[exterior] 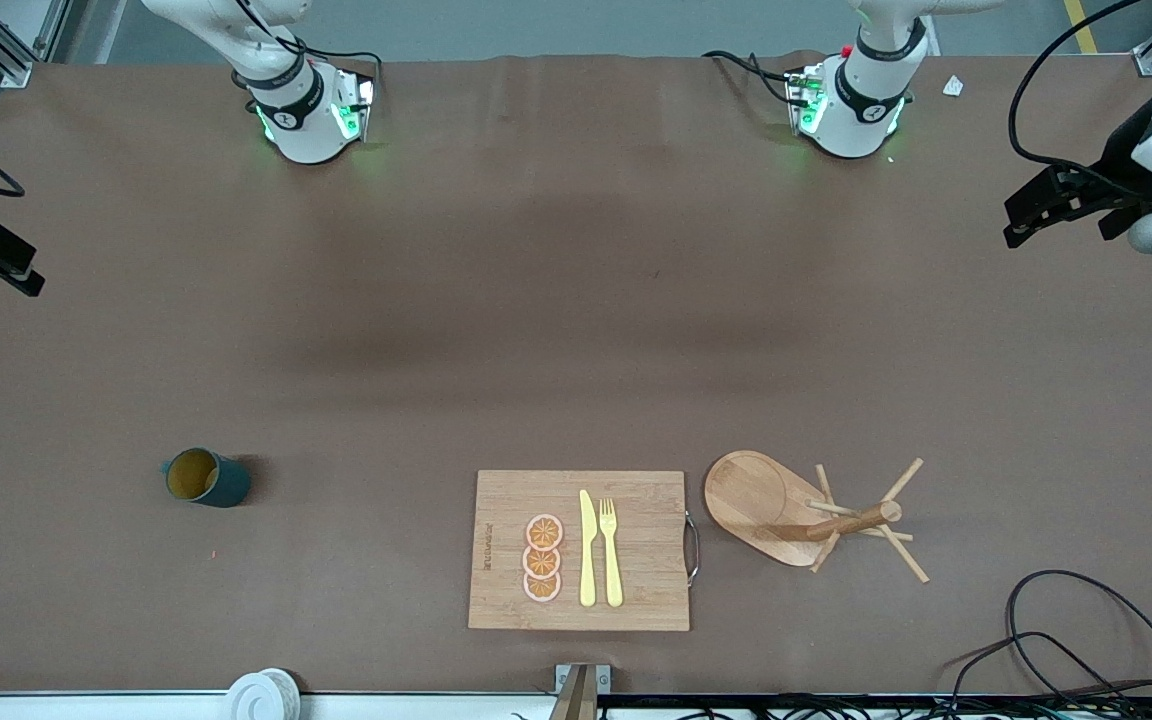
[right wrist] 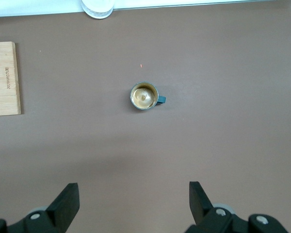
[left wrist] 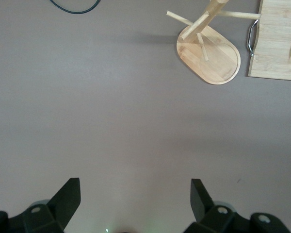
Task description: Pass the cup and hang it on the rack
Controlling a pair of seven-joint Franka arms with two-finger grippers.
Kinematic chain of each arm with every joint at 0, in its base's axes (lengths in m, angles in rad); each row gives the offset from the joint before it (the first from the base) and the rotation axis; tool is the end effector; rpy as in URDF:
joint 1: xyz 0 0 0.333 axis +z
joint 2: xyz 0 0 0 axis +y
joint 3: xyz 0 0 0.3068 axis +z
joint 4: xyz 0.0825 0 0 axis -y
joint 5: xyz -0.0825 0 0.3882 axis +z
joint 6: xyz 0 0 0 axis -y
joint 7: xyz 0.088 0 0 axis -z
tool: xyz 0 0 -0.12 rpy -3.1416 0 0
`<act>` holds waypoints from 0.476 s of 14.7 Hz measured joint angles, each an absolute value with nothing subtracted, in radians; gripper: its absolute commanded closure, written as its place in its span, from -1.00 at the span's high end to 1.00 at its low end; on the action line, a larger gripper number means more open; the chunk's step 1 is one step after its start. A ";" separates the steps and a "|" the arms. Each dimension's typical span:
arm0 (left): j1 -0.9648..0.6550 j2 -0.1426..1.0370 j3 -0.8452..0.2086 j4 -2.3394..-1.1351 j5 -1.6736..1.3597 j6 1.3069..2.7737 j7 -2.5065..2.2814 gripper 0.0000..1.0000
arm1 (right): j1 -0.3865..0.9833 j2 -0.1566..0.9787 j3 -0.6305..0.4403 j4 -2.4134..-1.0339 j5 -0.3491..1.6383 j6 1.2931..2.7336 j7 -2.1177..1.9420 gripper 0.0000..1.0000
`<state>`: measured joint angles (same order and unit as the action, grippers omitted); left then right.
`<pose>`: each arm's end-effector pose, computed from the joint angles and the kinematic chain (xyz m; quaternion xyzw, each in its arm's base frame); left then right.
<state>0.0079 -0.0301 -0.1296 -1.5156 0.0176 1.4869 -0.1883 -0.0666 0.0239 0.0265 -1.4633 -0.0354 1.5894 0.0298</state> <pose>0.5374 -0.0646 0.6374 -0.9994 -0.0341 -0.0022 0.0105 0.5689 -0.0272 0.6420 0.9979 -0.0355 0.0510 0.0176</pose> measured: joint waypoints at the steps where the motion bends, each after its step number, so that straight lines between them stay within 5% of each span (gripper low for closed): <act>1: 0.008 -0.030 -0.130 -1.515 0.018 1.485 -0.188 1.00 | -0.067 0.024 0.026 -1.463 -0.035 1.589 0.030 1.00; 7: -0.002 -0.023 -0.134 -1.515 0.017 1.482 -0.188 1.00 | -0.067 0.024 0.025 -1.455 -0.035 1.589 0.030 1.00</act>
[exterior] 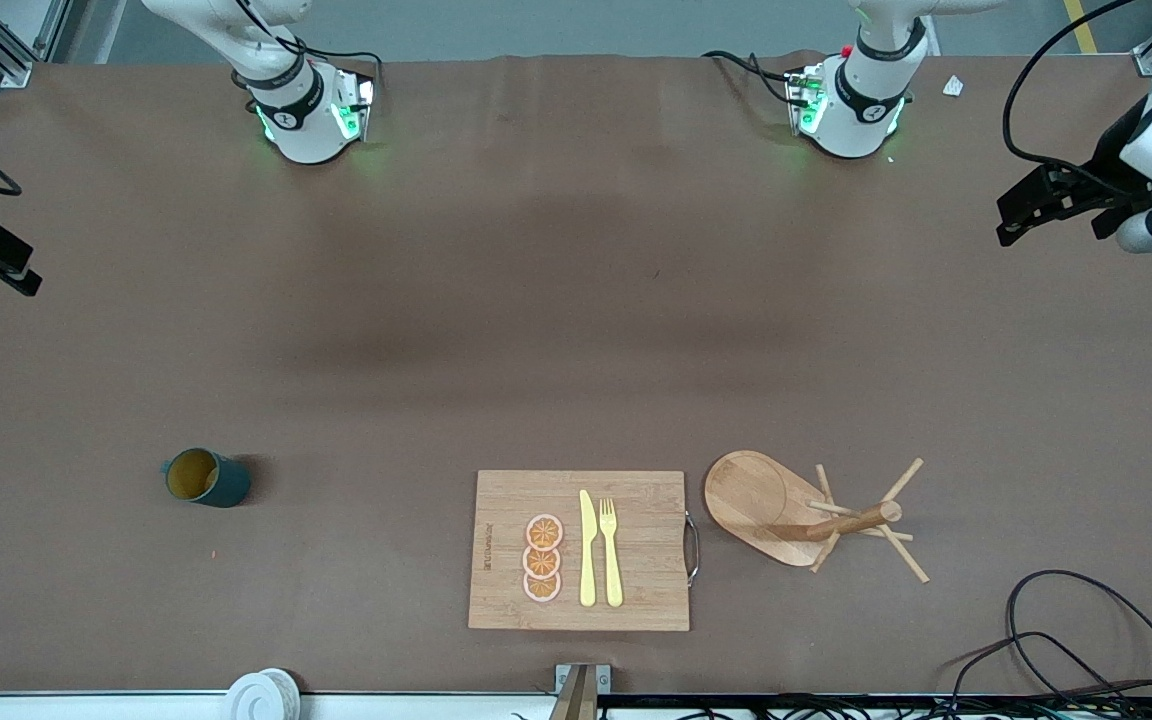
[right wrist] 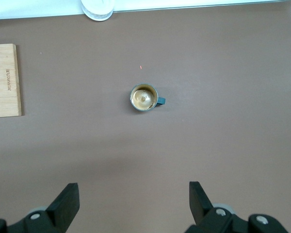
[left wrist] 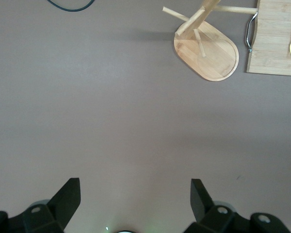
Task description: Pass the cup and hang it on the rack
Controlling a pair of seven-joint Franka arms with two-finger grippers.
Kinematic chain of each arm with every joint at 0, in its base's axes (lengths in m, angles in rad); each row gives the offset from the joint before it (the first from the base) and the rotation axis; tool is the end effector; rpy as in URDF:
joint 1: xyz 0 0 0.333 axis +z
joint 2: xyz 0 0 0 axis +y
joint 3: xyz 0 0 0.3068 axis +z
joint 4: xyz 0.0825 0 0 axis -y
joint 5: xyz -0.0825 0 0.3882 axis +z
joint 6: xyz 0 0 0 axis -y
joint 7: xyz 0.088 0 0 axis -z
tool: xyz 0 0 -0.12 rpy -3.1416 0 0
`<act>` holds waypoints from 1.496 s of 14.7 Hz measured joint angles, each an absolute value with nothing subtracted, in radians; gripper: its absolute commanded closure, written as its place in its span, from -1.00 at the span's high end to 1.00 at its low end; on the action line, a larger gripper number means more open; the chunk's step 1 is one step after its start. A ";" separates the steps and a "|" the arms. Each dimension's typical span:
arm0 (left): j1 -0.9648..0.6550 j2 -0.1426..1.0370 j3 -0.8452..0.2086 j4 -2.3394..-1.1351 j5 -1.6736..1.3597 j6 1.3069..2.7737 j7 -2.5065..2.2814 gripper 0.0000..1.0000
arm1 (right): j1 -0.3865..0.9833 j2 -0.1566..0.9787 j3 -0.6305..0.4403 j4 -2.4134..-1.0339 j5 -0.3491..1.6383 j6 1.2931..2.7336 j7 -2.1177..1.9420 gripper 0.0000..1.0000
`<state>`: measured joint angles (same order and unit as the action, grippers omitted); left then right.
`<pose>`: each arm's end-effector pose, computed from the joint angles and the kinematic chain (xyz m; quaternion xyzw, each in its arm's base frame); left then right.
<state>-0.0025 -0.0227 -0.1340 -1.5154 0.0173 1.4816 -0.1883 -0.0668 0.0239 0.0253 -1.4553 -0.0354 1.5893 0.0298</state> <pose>0.5379 -0.0726 0.6331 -0.9996 -0.0266 0.0039 0.0109 0.5688 -0.0280 0.6459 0.9977 -0.0362 0.0549 0.0177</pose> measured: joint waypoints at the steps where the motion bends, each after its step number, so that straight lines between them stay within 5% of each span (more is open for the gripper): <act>1: -0.002 -0.021 -0.134 -1.515 0.017 1.482 -0.188 1.00 | -0.067 0.024 0.025 -1.454 -0.035 1.589 0.030 1.00; 6: -0.004 -0.017 -0.135 -1.516 0.017 1.482 -0.188 1.00 | -0.067 0.040 0.028 -1.452 -0.022 1.589 0.030 1.00; 11: -0.004 0.012 -0.136 -1.488 0.016 1.494 -0.188 1.00 | -0.043 0.207 0.038 -1.459 0.033 1.613 0.030 1.00; 22: -0.004 0.042 -0.137 -1.463 0.000 1.518 -0.188 1.00 | -0.038 0.611 0.019 -1.464 0.035 2.024 0.058 1.00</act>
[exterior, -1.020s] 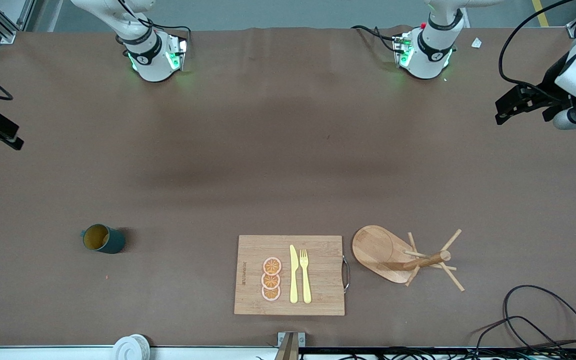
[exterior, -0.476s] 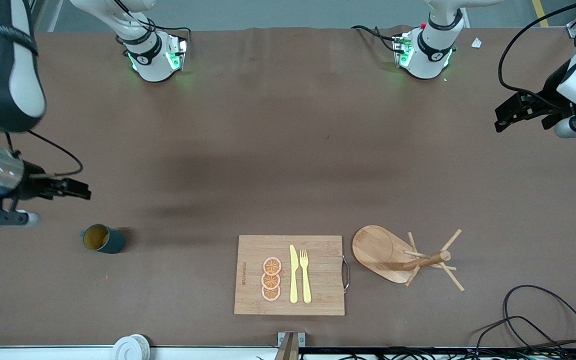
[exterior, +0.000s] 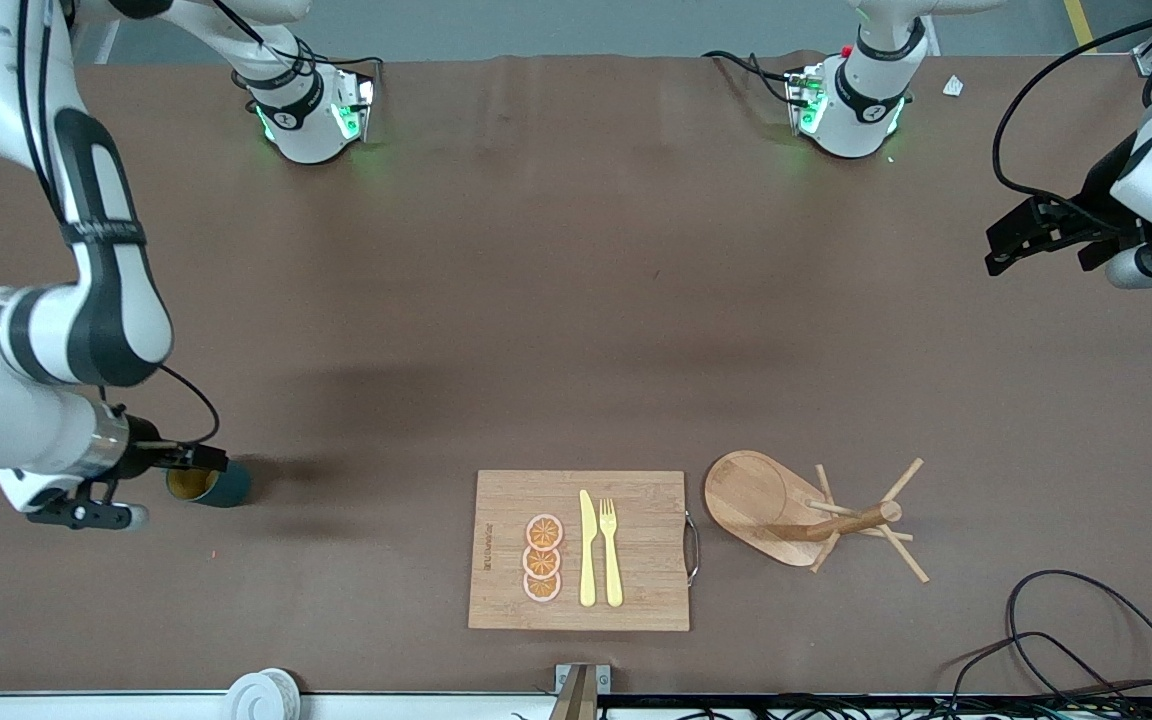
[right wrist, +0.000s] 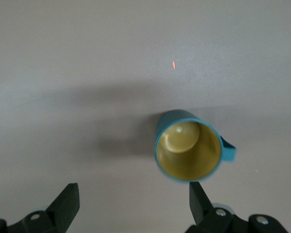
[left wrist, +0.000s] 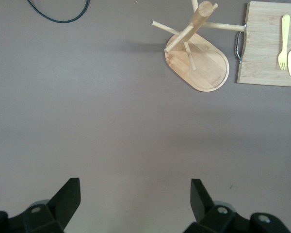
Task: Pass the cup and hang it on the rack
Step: 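Reach the right gripper down to the teal mug and grasp it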
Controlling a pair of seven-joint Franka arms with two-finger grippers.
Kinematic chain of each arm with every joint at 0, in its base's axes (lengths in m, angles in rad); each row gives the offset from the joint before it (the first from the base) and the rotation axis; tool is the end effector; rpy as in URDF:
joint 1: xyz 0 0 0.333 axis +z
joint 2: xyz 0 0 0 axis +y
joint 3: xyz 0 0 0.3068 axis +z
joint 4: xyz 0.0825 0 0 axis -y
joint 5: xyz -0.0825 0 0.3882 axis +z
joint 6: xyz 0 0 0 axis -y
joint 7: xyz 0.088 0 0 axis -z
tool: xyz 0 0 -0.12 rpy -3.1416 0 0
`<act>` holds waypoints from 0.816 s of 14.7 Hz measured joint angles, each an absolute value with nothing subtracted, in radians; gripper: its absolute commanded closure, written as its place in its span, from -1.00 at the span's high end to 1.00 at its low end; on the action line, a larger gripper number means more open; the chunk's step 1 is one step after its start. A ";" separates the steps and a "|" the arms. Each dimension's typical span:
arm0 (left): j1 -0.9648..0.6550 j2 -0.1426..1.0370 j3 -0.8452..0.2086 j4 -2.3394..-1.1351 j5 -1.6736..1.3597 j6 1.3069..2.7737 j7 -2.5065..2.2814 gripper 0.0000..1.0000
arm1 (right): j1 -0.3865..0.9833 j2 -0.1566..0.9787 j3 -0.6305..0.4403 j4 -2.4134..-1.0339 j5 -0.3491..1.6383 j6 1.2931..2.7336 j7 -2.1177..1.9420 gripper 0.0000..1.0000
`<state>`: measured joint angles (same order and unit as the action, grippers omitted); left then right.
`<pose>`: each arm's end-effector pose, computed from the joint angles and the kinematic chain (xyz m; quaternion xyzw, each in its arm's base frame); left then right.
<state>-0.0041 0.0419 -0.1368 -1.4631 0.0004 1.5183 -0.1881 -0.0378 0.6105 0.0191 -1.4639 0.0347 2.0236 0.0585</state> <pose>0.5613 -0.0778 0.6253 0.9997 0.0237 0.0063 0.0037 0.7050 -0.0128 0.2978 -0.9983 0.0481 0.0258 0.0204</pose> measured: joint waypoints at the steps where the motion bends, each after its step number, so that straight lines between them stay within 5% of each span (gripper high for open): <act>1: -0.004 0.042 -0.137 -1.463 0.000 1.519 -0.188 1.00 | -0.039 0.640 0.016 -1.464 0.035 2.051 0.059 0.92; 4: -0.004 0.043 -0.137 -1.462 0.000 1.523 -0.188 1.00 | -0.053 0.700 0.005 -1.463 0.035 2.094 0.059 -0.05; 5: -0.005 0.043 -0.137 -1.461 0.000 1.524 -0.188 1.00 | -0.061 0.710 0.005 -1.463 0.035 2.094 0.058 -0.22; 12: -0.005 0.043 -0.138 -1.459 0.000 1.543 -0.188 1.00 | -0.067 0.715 0.008 -1.463 0.035 2.092 0.044 -0.90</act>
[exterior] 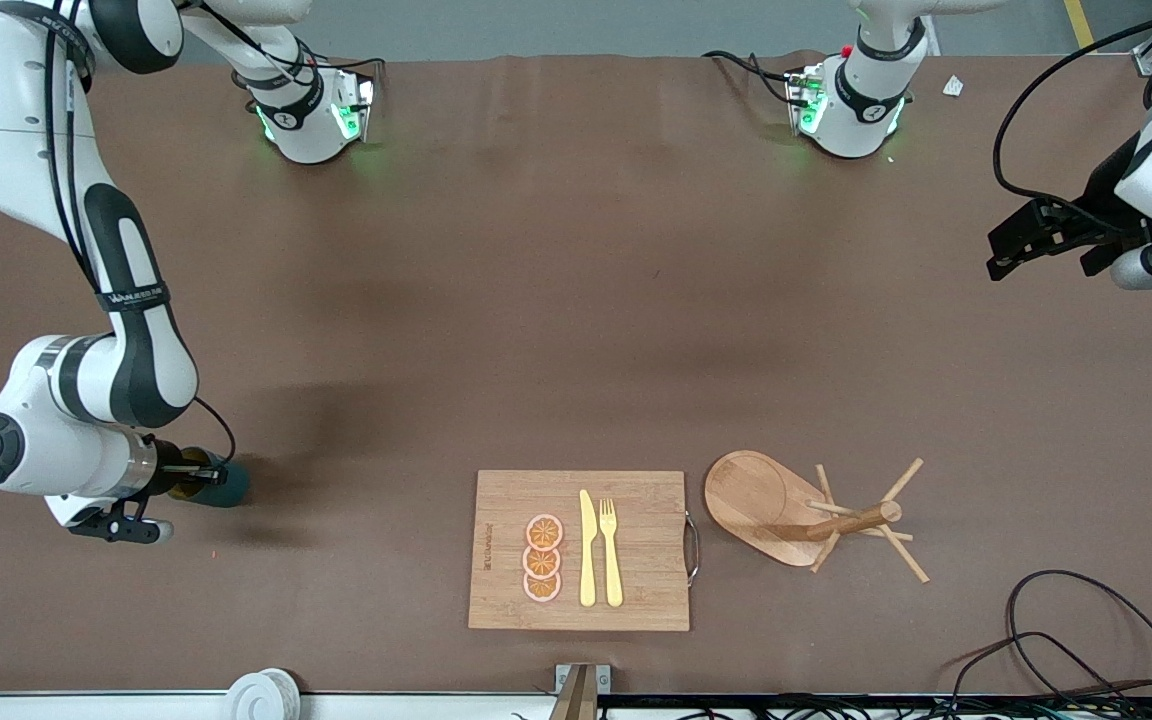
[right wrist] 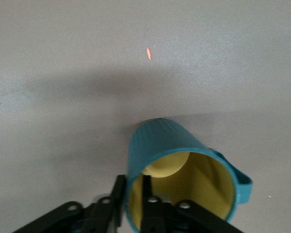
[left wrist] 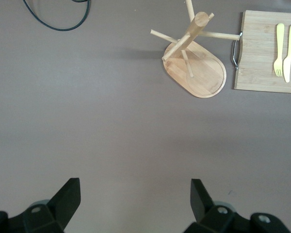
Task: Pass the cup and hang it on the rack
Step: 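Reach the right gripper down to the teal mug and grasp it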
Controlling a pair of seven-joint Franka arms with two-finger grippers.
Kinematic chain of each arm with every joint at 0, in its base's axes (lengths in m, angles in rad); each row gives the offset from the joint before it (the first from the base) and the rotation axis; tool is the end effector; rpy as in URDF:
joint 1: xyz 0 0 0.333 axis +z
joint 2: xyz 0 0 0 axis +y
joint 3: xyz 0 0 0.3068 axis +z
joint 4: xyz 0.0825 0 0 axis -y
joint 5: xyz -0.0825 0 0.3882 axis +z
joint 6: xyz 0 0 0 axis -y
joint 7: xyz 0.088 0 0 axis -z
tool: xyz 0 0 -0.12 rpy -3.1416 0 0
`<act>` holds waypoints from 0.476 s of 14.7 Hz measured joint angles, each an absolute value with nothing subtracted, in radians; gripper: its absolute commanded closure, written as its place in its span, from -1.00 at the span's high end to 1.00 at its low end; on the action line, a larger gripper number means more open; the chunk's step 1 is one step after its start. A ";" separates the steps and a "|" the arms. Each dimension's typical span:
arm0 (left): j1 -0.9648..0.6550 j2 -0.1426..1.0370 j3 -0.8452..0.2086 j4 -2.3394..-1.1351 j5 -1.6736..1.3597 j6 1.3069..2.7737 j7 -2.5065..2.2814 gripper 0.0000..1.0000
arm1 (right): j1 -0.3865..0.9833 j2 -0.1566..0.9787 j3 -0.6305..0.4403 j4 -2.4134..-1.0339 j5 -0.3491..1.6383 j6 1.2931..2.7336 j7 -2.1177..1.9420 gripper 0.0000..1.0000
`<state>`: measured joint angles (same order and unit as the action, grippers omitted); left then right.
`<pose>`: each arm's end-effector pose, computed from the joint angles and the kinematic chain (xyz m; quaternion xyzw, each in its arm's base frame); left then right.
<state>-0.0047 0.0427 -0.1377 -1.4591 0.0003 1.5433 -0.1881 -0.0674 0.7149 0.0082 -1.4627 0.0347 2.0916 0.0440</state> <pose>0.5644 -0.0791 0.6290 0.9995 0.0230 0.0202 0.0062 0.7056 -0.0406 0.2299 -0.9970 0.0617 0.0428 0.0177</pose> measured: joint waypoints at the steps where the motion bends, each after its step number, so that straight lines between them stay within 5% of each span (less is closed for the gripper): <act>1: -0.005 0.043 -0.138 -1.458 0.000 1.543 -0.188 1.00 | -0.067 0.715 0.009 -1.463 0.035 2.091 0.044 -0.93; 7: 0.001 0.043 -0.137 -1.446 0.000 1.544 -0.188 1.00 | -0.014 0.711 0.028 -1.418 0.038 2.062 0.037 -0.99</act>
<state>0.0007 0.0427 -0.1375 -1.4462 0.0003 1.5438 -0.1881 -0.0138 0.7105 0.0281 -1.4181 0.0381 2.0617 0.0371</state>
